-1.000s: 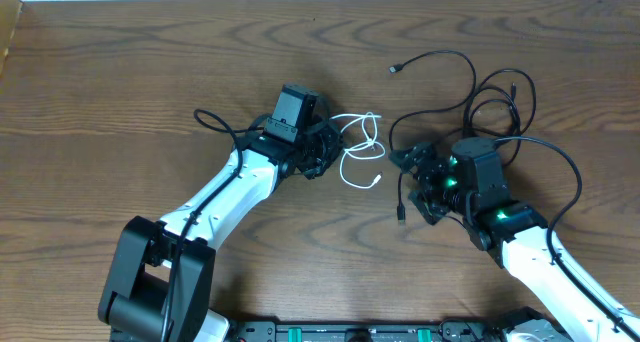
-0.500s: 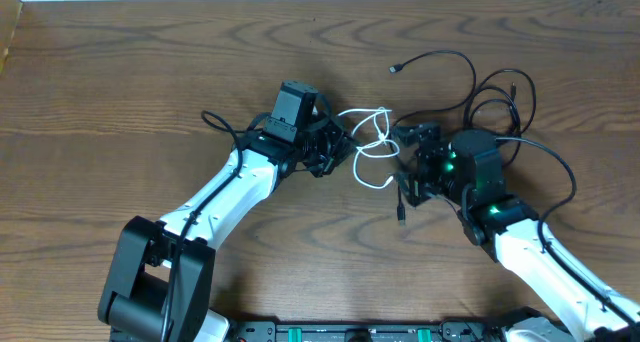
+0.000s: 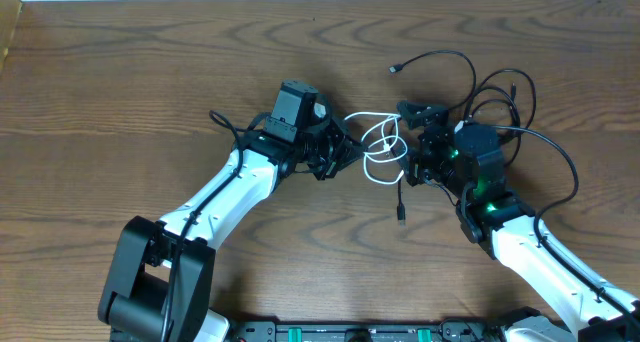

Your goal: Untangle cables

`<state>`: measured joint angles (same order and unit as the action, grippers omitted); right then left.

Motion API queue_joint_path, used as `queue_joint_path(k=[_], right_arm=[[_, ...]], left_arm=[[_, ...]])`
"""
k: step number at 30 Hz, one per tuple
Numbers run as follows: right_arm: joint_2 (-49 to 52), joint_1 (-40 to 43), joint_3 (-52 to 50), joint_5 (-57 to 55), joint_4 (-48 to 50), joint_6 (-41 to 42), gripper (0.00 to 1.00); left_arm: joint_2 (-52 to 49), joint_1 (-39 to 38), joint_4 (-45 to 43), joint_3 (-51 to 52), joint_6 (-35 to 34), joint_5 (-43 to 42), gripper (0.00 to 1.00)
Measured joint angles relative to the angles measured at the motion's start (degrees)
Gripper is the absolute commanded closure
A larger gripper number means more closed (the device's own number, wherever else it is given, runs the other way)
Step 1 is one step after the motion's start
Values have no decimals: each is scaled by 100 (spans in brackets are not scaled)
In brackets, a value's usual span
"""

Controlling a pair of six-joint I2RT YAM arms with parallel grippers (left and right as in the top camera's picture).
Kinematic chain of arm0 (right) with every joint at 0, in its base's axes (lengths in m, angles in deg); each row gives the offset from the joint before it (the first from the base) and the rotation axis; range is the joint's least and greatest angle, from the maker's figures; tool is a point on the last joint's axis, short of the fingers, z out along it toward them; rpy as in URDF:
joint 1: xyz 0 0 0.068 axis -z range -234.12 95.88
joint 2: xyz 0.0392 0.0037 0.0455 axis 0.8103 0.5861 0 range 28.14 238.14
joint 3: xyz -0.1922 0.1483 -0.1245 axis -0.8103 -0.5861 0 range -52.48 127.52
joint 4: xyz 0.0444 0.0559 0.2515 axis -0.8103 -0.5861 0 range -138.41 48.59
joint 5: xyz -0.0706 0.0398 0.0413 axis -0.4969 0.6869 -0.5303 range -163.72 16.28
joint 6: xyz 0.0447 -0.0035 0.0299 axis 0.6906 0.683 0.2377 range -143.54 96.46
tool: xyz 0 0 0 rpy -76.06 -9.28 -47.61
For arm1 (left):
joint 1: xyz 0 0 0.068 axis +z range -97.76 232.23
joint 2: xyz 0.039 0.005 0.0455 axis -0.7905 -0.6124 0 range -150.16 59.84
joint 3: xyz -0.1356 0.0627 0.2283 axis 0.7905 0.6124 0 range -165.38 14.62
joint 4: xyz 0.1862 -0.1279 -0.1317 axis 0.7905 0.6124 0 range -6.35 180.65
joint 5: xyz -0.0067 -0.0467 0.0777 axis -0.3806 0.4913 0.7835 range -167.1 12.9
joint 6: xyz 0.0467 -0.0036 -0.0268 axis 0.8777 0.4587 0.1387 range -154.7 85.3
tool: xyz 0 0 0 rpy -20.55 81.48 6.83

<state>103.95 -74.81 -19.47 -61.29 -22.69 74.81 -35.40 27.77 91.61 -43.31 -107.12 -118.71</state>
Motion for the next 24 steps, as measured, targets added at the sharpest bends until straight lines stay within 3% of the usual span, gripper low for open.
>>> queue_joint_path(k=[9,17,24], right_arm=[[0,0,0,7,7,2,2],[0,-2,0,372,-166,-516,42],[2,-2,-9,542,-1357,-1064,84]], left_arm=[[0,0,11,0,796,-13,92],[0,2,7,0,1585,4,92],[0,0,9,0,1722,90,92]])
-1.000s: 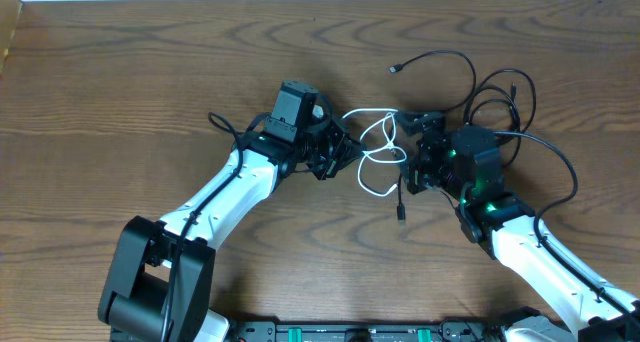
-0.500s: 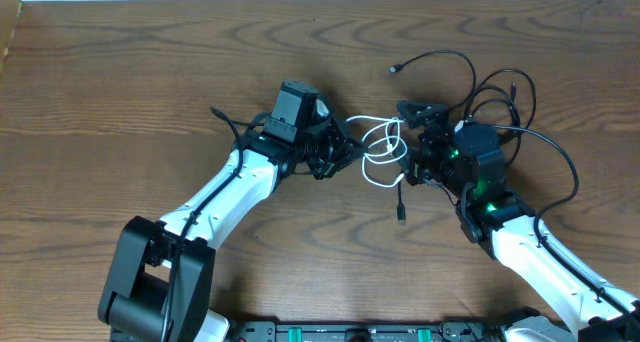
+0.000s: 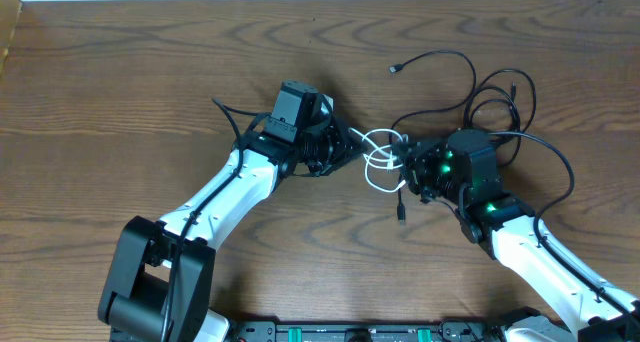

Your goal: Untangle cables

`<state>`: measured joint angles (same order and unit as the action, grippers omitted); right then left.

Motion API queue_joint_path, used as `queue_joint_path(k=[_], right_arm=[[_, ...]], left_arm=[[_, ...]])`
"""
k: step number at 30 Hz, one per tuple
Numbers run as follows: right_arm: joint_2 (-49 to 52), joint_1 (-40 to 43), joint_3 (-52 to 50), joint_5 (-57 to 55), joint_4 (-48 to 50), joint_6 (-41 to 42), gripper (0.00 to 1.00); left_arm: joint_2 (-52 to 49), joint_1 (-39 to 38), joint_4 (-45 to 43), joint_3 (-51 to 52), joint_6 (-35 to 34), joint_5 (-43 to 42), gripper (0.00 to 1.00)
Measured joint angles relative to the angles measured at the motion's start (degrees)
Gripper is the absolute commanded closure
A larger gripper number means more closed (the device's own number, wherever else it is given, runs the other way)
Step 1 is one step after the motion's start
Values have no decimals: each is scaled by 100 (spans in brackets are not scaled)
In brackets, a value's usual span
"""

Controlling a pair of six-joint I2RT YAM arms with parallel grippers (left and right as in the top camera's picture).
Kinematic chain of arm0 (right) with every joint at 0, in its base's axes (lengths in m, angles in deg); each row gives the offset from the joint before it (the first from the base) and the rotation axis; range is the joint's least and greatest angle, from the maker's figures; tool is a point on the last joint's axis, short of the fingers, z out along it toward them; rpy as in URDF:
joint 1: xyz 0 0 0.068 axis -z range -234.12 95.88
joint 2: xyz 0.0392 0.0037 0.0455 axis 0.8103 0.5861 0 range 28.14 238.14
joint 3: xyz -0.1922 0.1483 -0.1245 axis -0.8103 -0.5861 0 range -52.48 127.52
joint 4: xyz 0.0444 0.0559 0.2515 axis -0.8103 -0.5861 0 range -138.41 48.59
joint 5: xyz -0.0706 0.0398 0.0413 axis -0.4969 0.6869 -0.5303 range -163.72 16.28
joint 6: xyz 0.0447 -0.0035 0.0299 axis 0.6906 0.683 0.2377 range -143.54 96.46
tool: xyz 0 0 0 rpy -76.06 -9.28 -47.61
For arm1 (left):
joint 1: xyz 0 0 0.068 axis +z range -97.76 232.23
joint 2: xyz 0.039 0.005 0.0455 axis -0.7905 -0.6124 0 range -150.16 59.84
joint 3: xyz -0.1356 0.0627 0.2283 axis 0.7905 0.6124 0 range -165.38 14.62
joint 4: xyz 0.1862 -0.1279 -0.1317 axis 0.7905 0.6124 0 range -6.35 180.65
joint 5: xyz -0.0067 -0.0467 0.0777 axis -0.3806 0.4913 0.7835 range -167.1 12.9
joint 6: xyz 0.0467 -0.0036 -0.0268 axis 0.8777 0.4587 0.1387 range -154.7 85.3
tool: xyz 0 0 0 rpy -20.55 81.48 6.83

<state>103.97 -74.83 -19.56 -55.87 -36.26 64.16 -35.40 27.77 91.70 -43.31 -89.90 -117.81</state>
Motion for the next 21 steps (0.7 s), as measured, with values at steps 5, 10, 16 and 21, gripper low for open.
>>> queue_joint_path(k=[5,10,16,21], right_arm=[[2,0,-4,20,-136,-511,99],[2,-9,-4,-216,-127,-1281,99],[4,-63,-4,-474,9,-1996,99],[4,-63,-4,-798,201,-2983,99]], left_arm=[[0,0,2,0,2,57,92],[0,0,4,0,4,55,91],[0,2,4,0,37,72,72],[0,2,37,0,94,105,58]])
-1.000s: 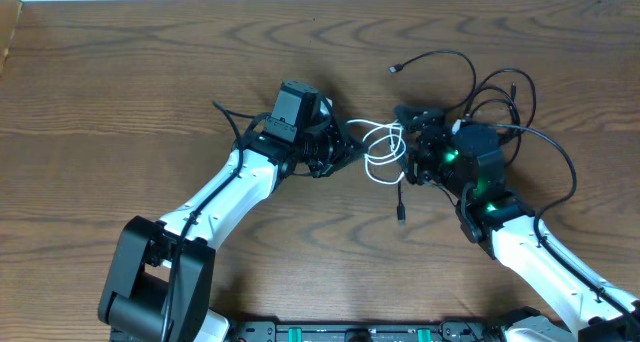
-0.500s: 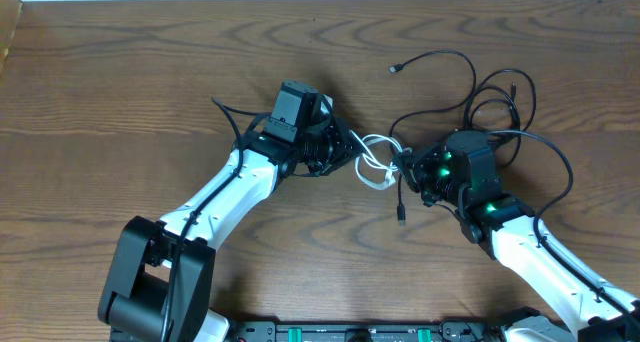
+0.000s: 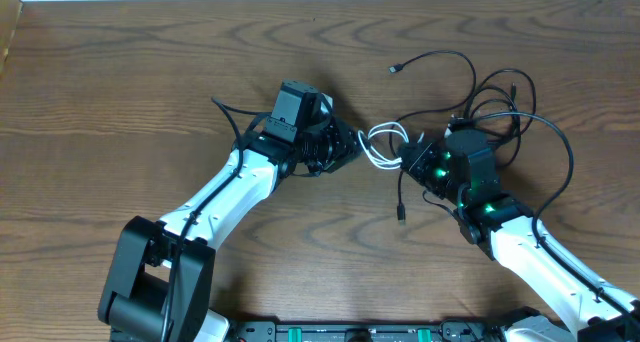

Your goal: Untangle cables

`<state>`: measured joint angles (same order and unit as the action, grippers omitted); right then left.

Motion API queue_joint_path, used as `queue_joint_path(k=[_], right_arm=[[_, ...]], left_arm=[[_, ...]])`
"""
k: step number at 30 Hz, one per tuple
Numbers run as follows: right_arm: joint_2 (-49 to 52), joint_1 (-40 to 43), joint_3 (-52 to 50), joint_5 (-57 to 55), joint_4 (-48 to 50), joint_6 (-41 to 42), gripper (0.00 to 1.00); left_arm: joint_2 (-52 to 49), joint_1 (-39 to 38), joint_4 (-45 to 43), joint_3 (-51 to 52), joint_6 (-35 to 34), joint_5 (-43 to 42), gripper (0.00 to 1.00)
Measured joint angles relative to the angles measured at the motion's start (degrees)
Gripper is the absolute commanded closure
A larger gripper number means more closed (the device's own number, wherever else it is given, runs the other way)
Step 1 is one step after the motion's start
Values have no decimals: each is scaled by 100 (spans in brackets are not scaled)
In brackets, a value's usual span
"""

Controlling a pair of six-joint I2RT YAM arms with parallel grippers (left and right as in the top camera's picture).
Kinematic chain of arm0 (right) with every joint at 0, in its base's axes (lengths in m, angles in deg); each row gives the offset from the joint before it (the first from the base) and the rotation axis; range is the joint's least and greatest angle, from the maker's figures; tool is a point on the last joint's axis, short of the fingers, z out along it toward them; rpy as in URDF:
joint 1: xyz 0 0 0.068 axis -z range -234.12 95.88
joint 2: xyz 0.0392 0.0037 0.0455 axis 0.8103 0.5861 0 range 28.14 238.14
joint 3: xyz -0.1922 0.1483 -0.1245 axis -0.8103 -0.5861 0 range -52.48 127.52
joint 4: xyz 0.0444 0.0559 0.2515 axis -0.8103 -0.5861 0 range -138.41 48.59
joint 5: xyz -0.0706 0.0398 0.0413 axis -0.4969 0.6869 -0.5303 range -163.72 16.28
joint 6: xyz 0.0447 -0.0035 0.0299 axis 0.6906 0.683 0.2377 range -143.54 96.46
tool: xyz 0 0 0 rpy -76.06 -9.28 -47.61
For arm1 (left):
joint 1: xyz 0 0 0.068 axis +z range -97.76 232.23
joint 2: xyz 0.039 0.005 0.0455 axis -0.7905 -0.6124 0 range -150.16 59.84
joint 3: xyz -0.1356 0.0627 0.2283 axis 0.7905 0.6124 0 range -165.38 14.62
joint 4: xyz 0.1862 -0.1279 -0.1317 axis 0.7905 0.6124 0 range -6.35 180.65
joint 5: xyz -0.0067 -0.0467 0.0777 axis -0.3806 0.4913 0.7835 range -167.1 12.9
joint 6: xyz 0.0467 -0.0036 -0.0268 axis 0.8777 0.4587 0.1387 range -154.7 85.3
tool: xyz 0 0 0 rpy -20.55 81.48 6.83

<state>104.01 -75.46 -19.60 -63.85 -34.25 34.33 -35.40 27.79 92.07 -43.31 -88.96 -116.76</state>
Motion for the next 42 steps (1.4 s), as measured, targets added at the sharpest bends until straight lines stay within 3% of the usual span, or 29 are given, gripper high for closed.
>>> queue_joint_path(k=[11,17,29,38,42], right_arm=[[-590,205,-2,-739,-7,-1746,99],[-1471,938,-2,-940,-7,-2068,99],[-1801,3792,-2,-1069,-44,-2190,99],[-809,6002,-9,-1510,557,-2216,99],[-26,6520,-7,-1561,1069,-2216,99]], left_arm=[[0,59,1045,0,527,614,57],[0,297,1082,0,638,767,43],[0,334,1086,0,671,835,7],[0,334,1084,0,671,841,5],[0,334,1086,0,671,841,5]])
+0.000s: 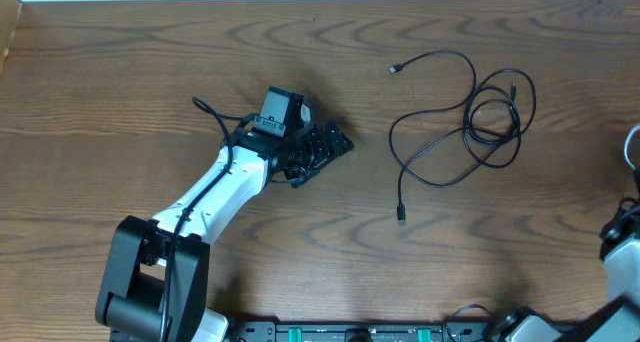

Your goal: Untangle cables

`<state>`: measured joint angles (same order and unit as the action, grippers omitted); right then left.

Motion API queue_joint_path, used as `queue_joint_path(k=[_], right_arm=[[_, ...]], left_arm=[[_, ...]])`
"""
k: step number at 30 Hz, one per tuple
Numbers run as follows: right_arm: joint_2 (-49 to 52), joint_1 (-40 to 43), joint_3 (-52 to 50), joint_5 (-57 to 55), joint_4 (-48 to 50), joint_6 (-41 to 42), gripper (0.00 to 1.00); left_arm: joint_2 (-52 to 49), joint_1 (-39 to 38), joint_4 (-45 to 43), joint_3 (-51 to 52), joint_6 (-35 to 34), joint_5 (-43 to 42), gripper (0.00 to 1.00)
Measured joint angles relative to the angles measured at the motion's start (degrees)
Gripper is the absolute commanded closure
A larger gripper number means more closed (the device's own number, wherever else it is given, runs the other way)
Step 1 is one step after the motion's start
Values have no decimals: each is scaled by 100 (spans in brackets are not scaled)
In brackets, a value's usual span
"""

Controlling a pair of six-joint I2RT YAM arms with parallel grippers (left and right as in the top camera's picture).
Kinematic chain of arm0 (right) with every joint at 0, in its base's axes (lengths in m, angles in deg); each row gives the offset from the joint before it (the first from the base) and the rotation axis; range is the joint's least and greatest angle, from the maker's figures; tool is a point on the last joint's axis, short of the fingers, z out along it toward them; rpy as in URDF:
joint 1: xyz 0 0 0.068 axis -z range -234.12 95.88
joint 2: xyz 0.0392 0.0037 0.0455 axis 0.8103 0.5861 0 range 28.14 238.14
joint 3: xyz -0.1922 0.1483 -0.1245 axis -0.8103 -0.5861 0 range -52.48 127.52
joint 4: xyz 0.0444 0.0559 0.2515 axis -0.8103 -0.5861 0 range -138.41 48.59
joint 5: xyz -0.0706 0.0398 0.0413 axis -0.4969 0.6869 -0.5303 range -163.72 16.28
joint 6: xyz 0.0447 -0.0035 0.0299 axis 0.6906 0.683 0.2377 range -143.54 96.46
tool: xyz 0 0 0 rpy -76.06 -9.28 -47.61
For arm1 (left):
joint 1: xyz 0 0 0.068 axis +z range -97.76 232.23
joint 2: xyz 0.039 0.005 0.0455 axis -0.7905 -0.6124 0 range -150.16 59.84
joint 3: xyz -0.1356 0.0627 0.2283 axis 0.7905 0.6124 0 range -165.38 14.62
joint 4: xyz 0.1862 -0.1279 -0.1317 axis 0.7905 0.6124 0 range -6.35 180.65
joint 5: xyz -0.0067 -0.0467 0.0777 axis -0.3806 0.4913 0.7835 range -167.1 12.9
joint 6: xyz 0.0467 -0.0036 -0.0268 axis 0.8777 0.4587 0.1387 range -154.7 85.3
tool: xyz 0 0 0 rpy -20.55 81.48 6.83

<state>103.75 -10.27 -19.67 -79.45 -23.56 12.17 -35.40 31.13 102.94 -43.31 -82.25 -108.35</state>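
In the overhead view a thin black cable (470, 122) lies alone on the wooden table (120, 82) at the right. It has two small loops at its far end and a plug (401, 215) at the near end. A short arc of white cable (633, 148) shows at the right edge of the frame. My left gripper (338, 143) rests on the table left of the black cable with nothing visible between its fingers; how its jaws stand is unclear. Only part of my right arm (622, 244) shows at the right edge, and its gripper is out of frame.
A black wire runs along my left arm's wrist (215, 117). The table's back edge meets a white strip at the top. The black base rail (350, 332) of the arms runs along the near edge.
The right arm has gone from the middle of the table to the far right edge. The white cable went with it, leaving the black cable alone. The left gripper has drawn back slightly to the left.
First the white cable lay in loops between both grippers, with the black cable tangled around the right one. Then the grippers stood closer, with the white cable bunched between them. Now the white cable is at the right edge and the black one lies free.
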Motion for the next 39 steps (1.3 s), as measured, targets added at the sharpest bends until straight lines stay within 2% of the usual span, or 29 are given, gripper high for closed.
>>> queue_joint_path(k=[6,8,9,10,13,16,23,30,39], right_arm=[[1174,313,0,37,439,291,98],[1403,361,-2,131,564,378,93],[1460,385,-2,184,632,411,85],[1482,393,-2,227,708,450,60],[1486,422,0,407,1036,533,34],[1475,424,0,693,1069,557,1],[1202,424,0,1202,1088,586,1],[444,387,0,1858,1115,669,1],[83,-688,0,2457,922,632,1]], left_arm=[[0,0,0,0,0,144,5],[0,0,2,0,0,166,5],[0,0,0,0,0,168,5],[0,0,2,0,0,170,5],[0,0,2,0,0,188,5],[0,0,2,0,0,195,5],[0,0,0,0,0,205,5],[0,0,0,0,0,205,5],[0,0,0,0,0,205,5]])
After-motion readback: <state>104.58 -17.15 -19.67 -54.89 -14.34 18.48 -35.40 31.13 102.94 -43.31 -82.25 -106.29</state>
